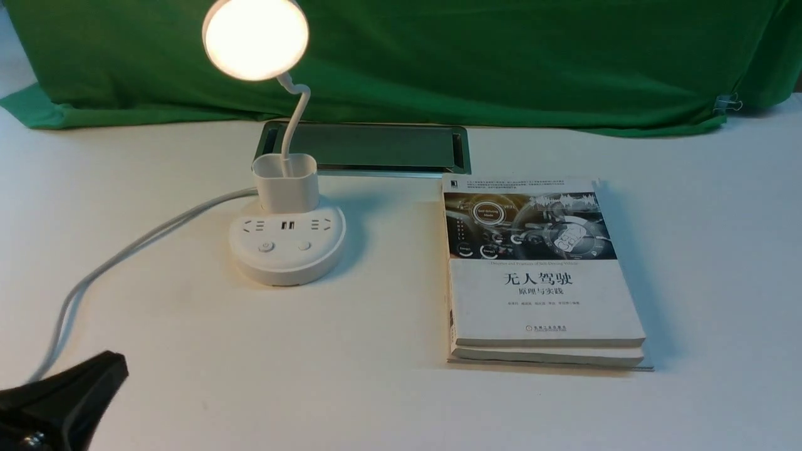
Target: Turn on the desk lamp on the white desktop with your hand.
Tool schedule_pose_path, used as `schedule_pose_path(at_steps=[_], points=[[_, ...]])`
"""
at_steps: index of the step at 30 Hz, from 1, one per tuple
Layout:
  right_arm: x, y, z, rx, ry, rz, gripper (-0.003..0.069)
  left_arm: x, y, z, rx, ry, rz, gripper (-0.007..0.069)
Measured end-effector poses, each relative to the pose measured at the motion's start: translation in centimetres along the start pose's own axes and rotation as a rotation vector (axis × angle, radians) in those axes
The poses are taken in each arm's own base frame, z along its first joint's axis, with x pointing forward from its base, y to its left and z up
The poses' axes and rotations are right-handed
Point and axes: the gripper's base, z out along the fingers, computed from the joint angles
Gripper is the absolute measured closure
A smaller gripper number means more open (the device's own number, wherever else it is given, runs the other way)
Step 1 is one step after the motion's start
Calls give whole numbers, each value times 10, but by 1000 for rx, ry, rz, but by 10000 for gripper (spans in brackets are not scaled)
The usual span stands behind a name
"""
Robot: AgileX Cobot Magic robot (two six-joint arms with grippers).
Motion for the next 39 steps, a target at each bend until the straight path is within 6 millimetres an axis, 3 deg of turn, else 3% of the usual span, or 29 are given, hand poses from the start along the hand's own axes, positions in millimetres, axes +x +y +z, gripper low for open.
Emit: schedule_pose_path(at_steps=[6,10,17,19,28,39], points=[[0,0,0,0,0,0,421,-16,11,-22,-167,-228,102,603],[0,0,0,0,0,0,421,-17,12,-36,-235,-290,100,603],[0,0,0,0,0,0,421,2,15,-36,-288,-200,25,603],[0,0,0,0,0,0,419,16,15,-31,-282,-181,-6,603],[0,0,0,0,0,0,418,34,12,-29,-225,-18,-117,603],[0,0,0,0,0,0,418,36,10,-28,-194,10,-91,603]])
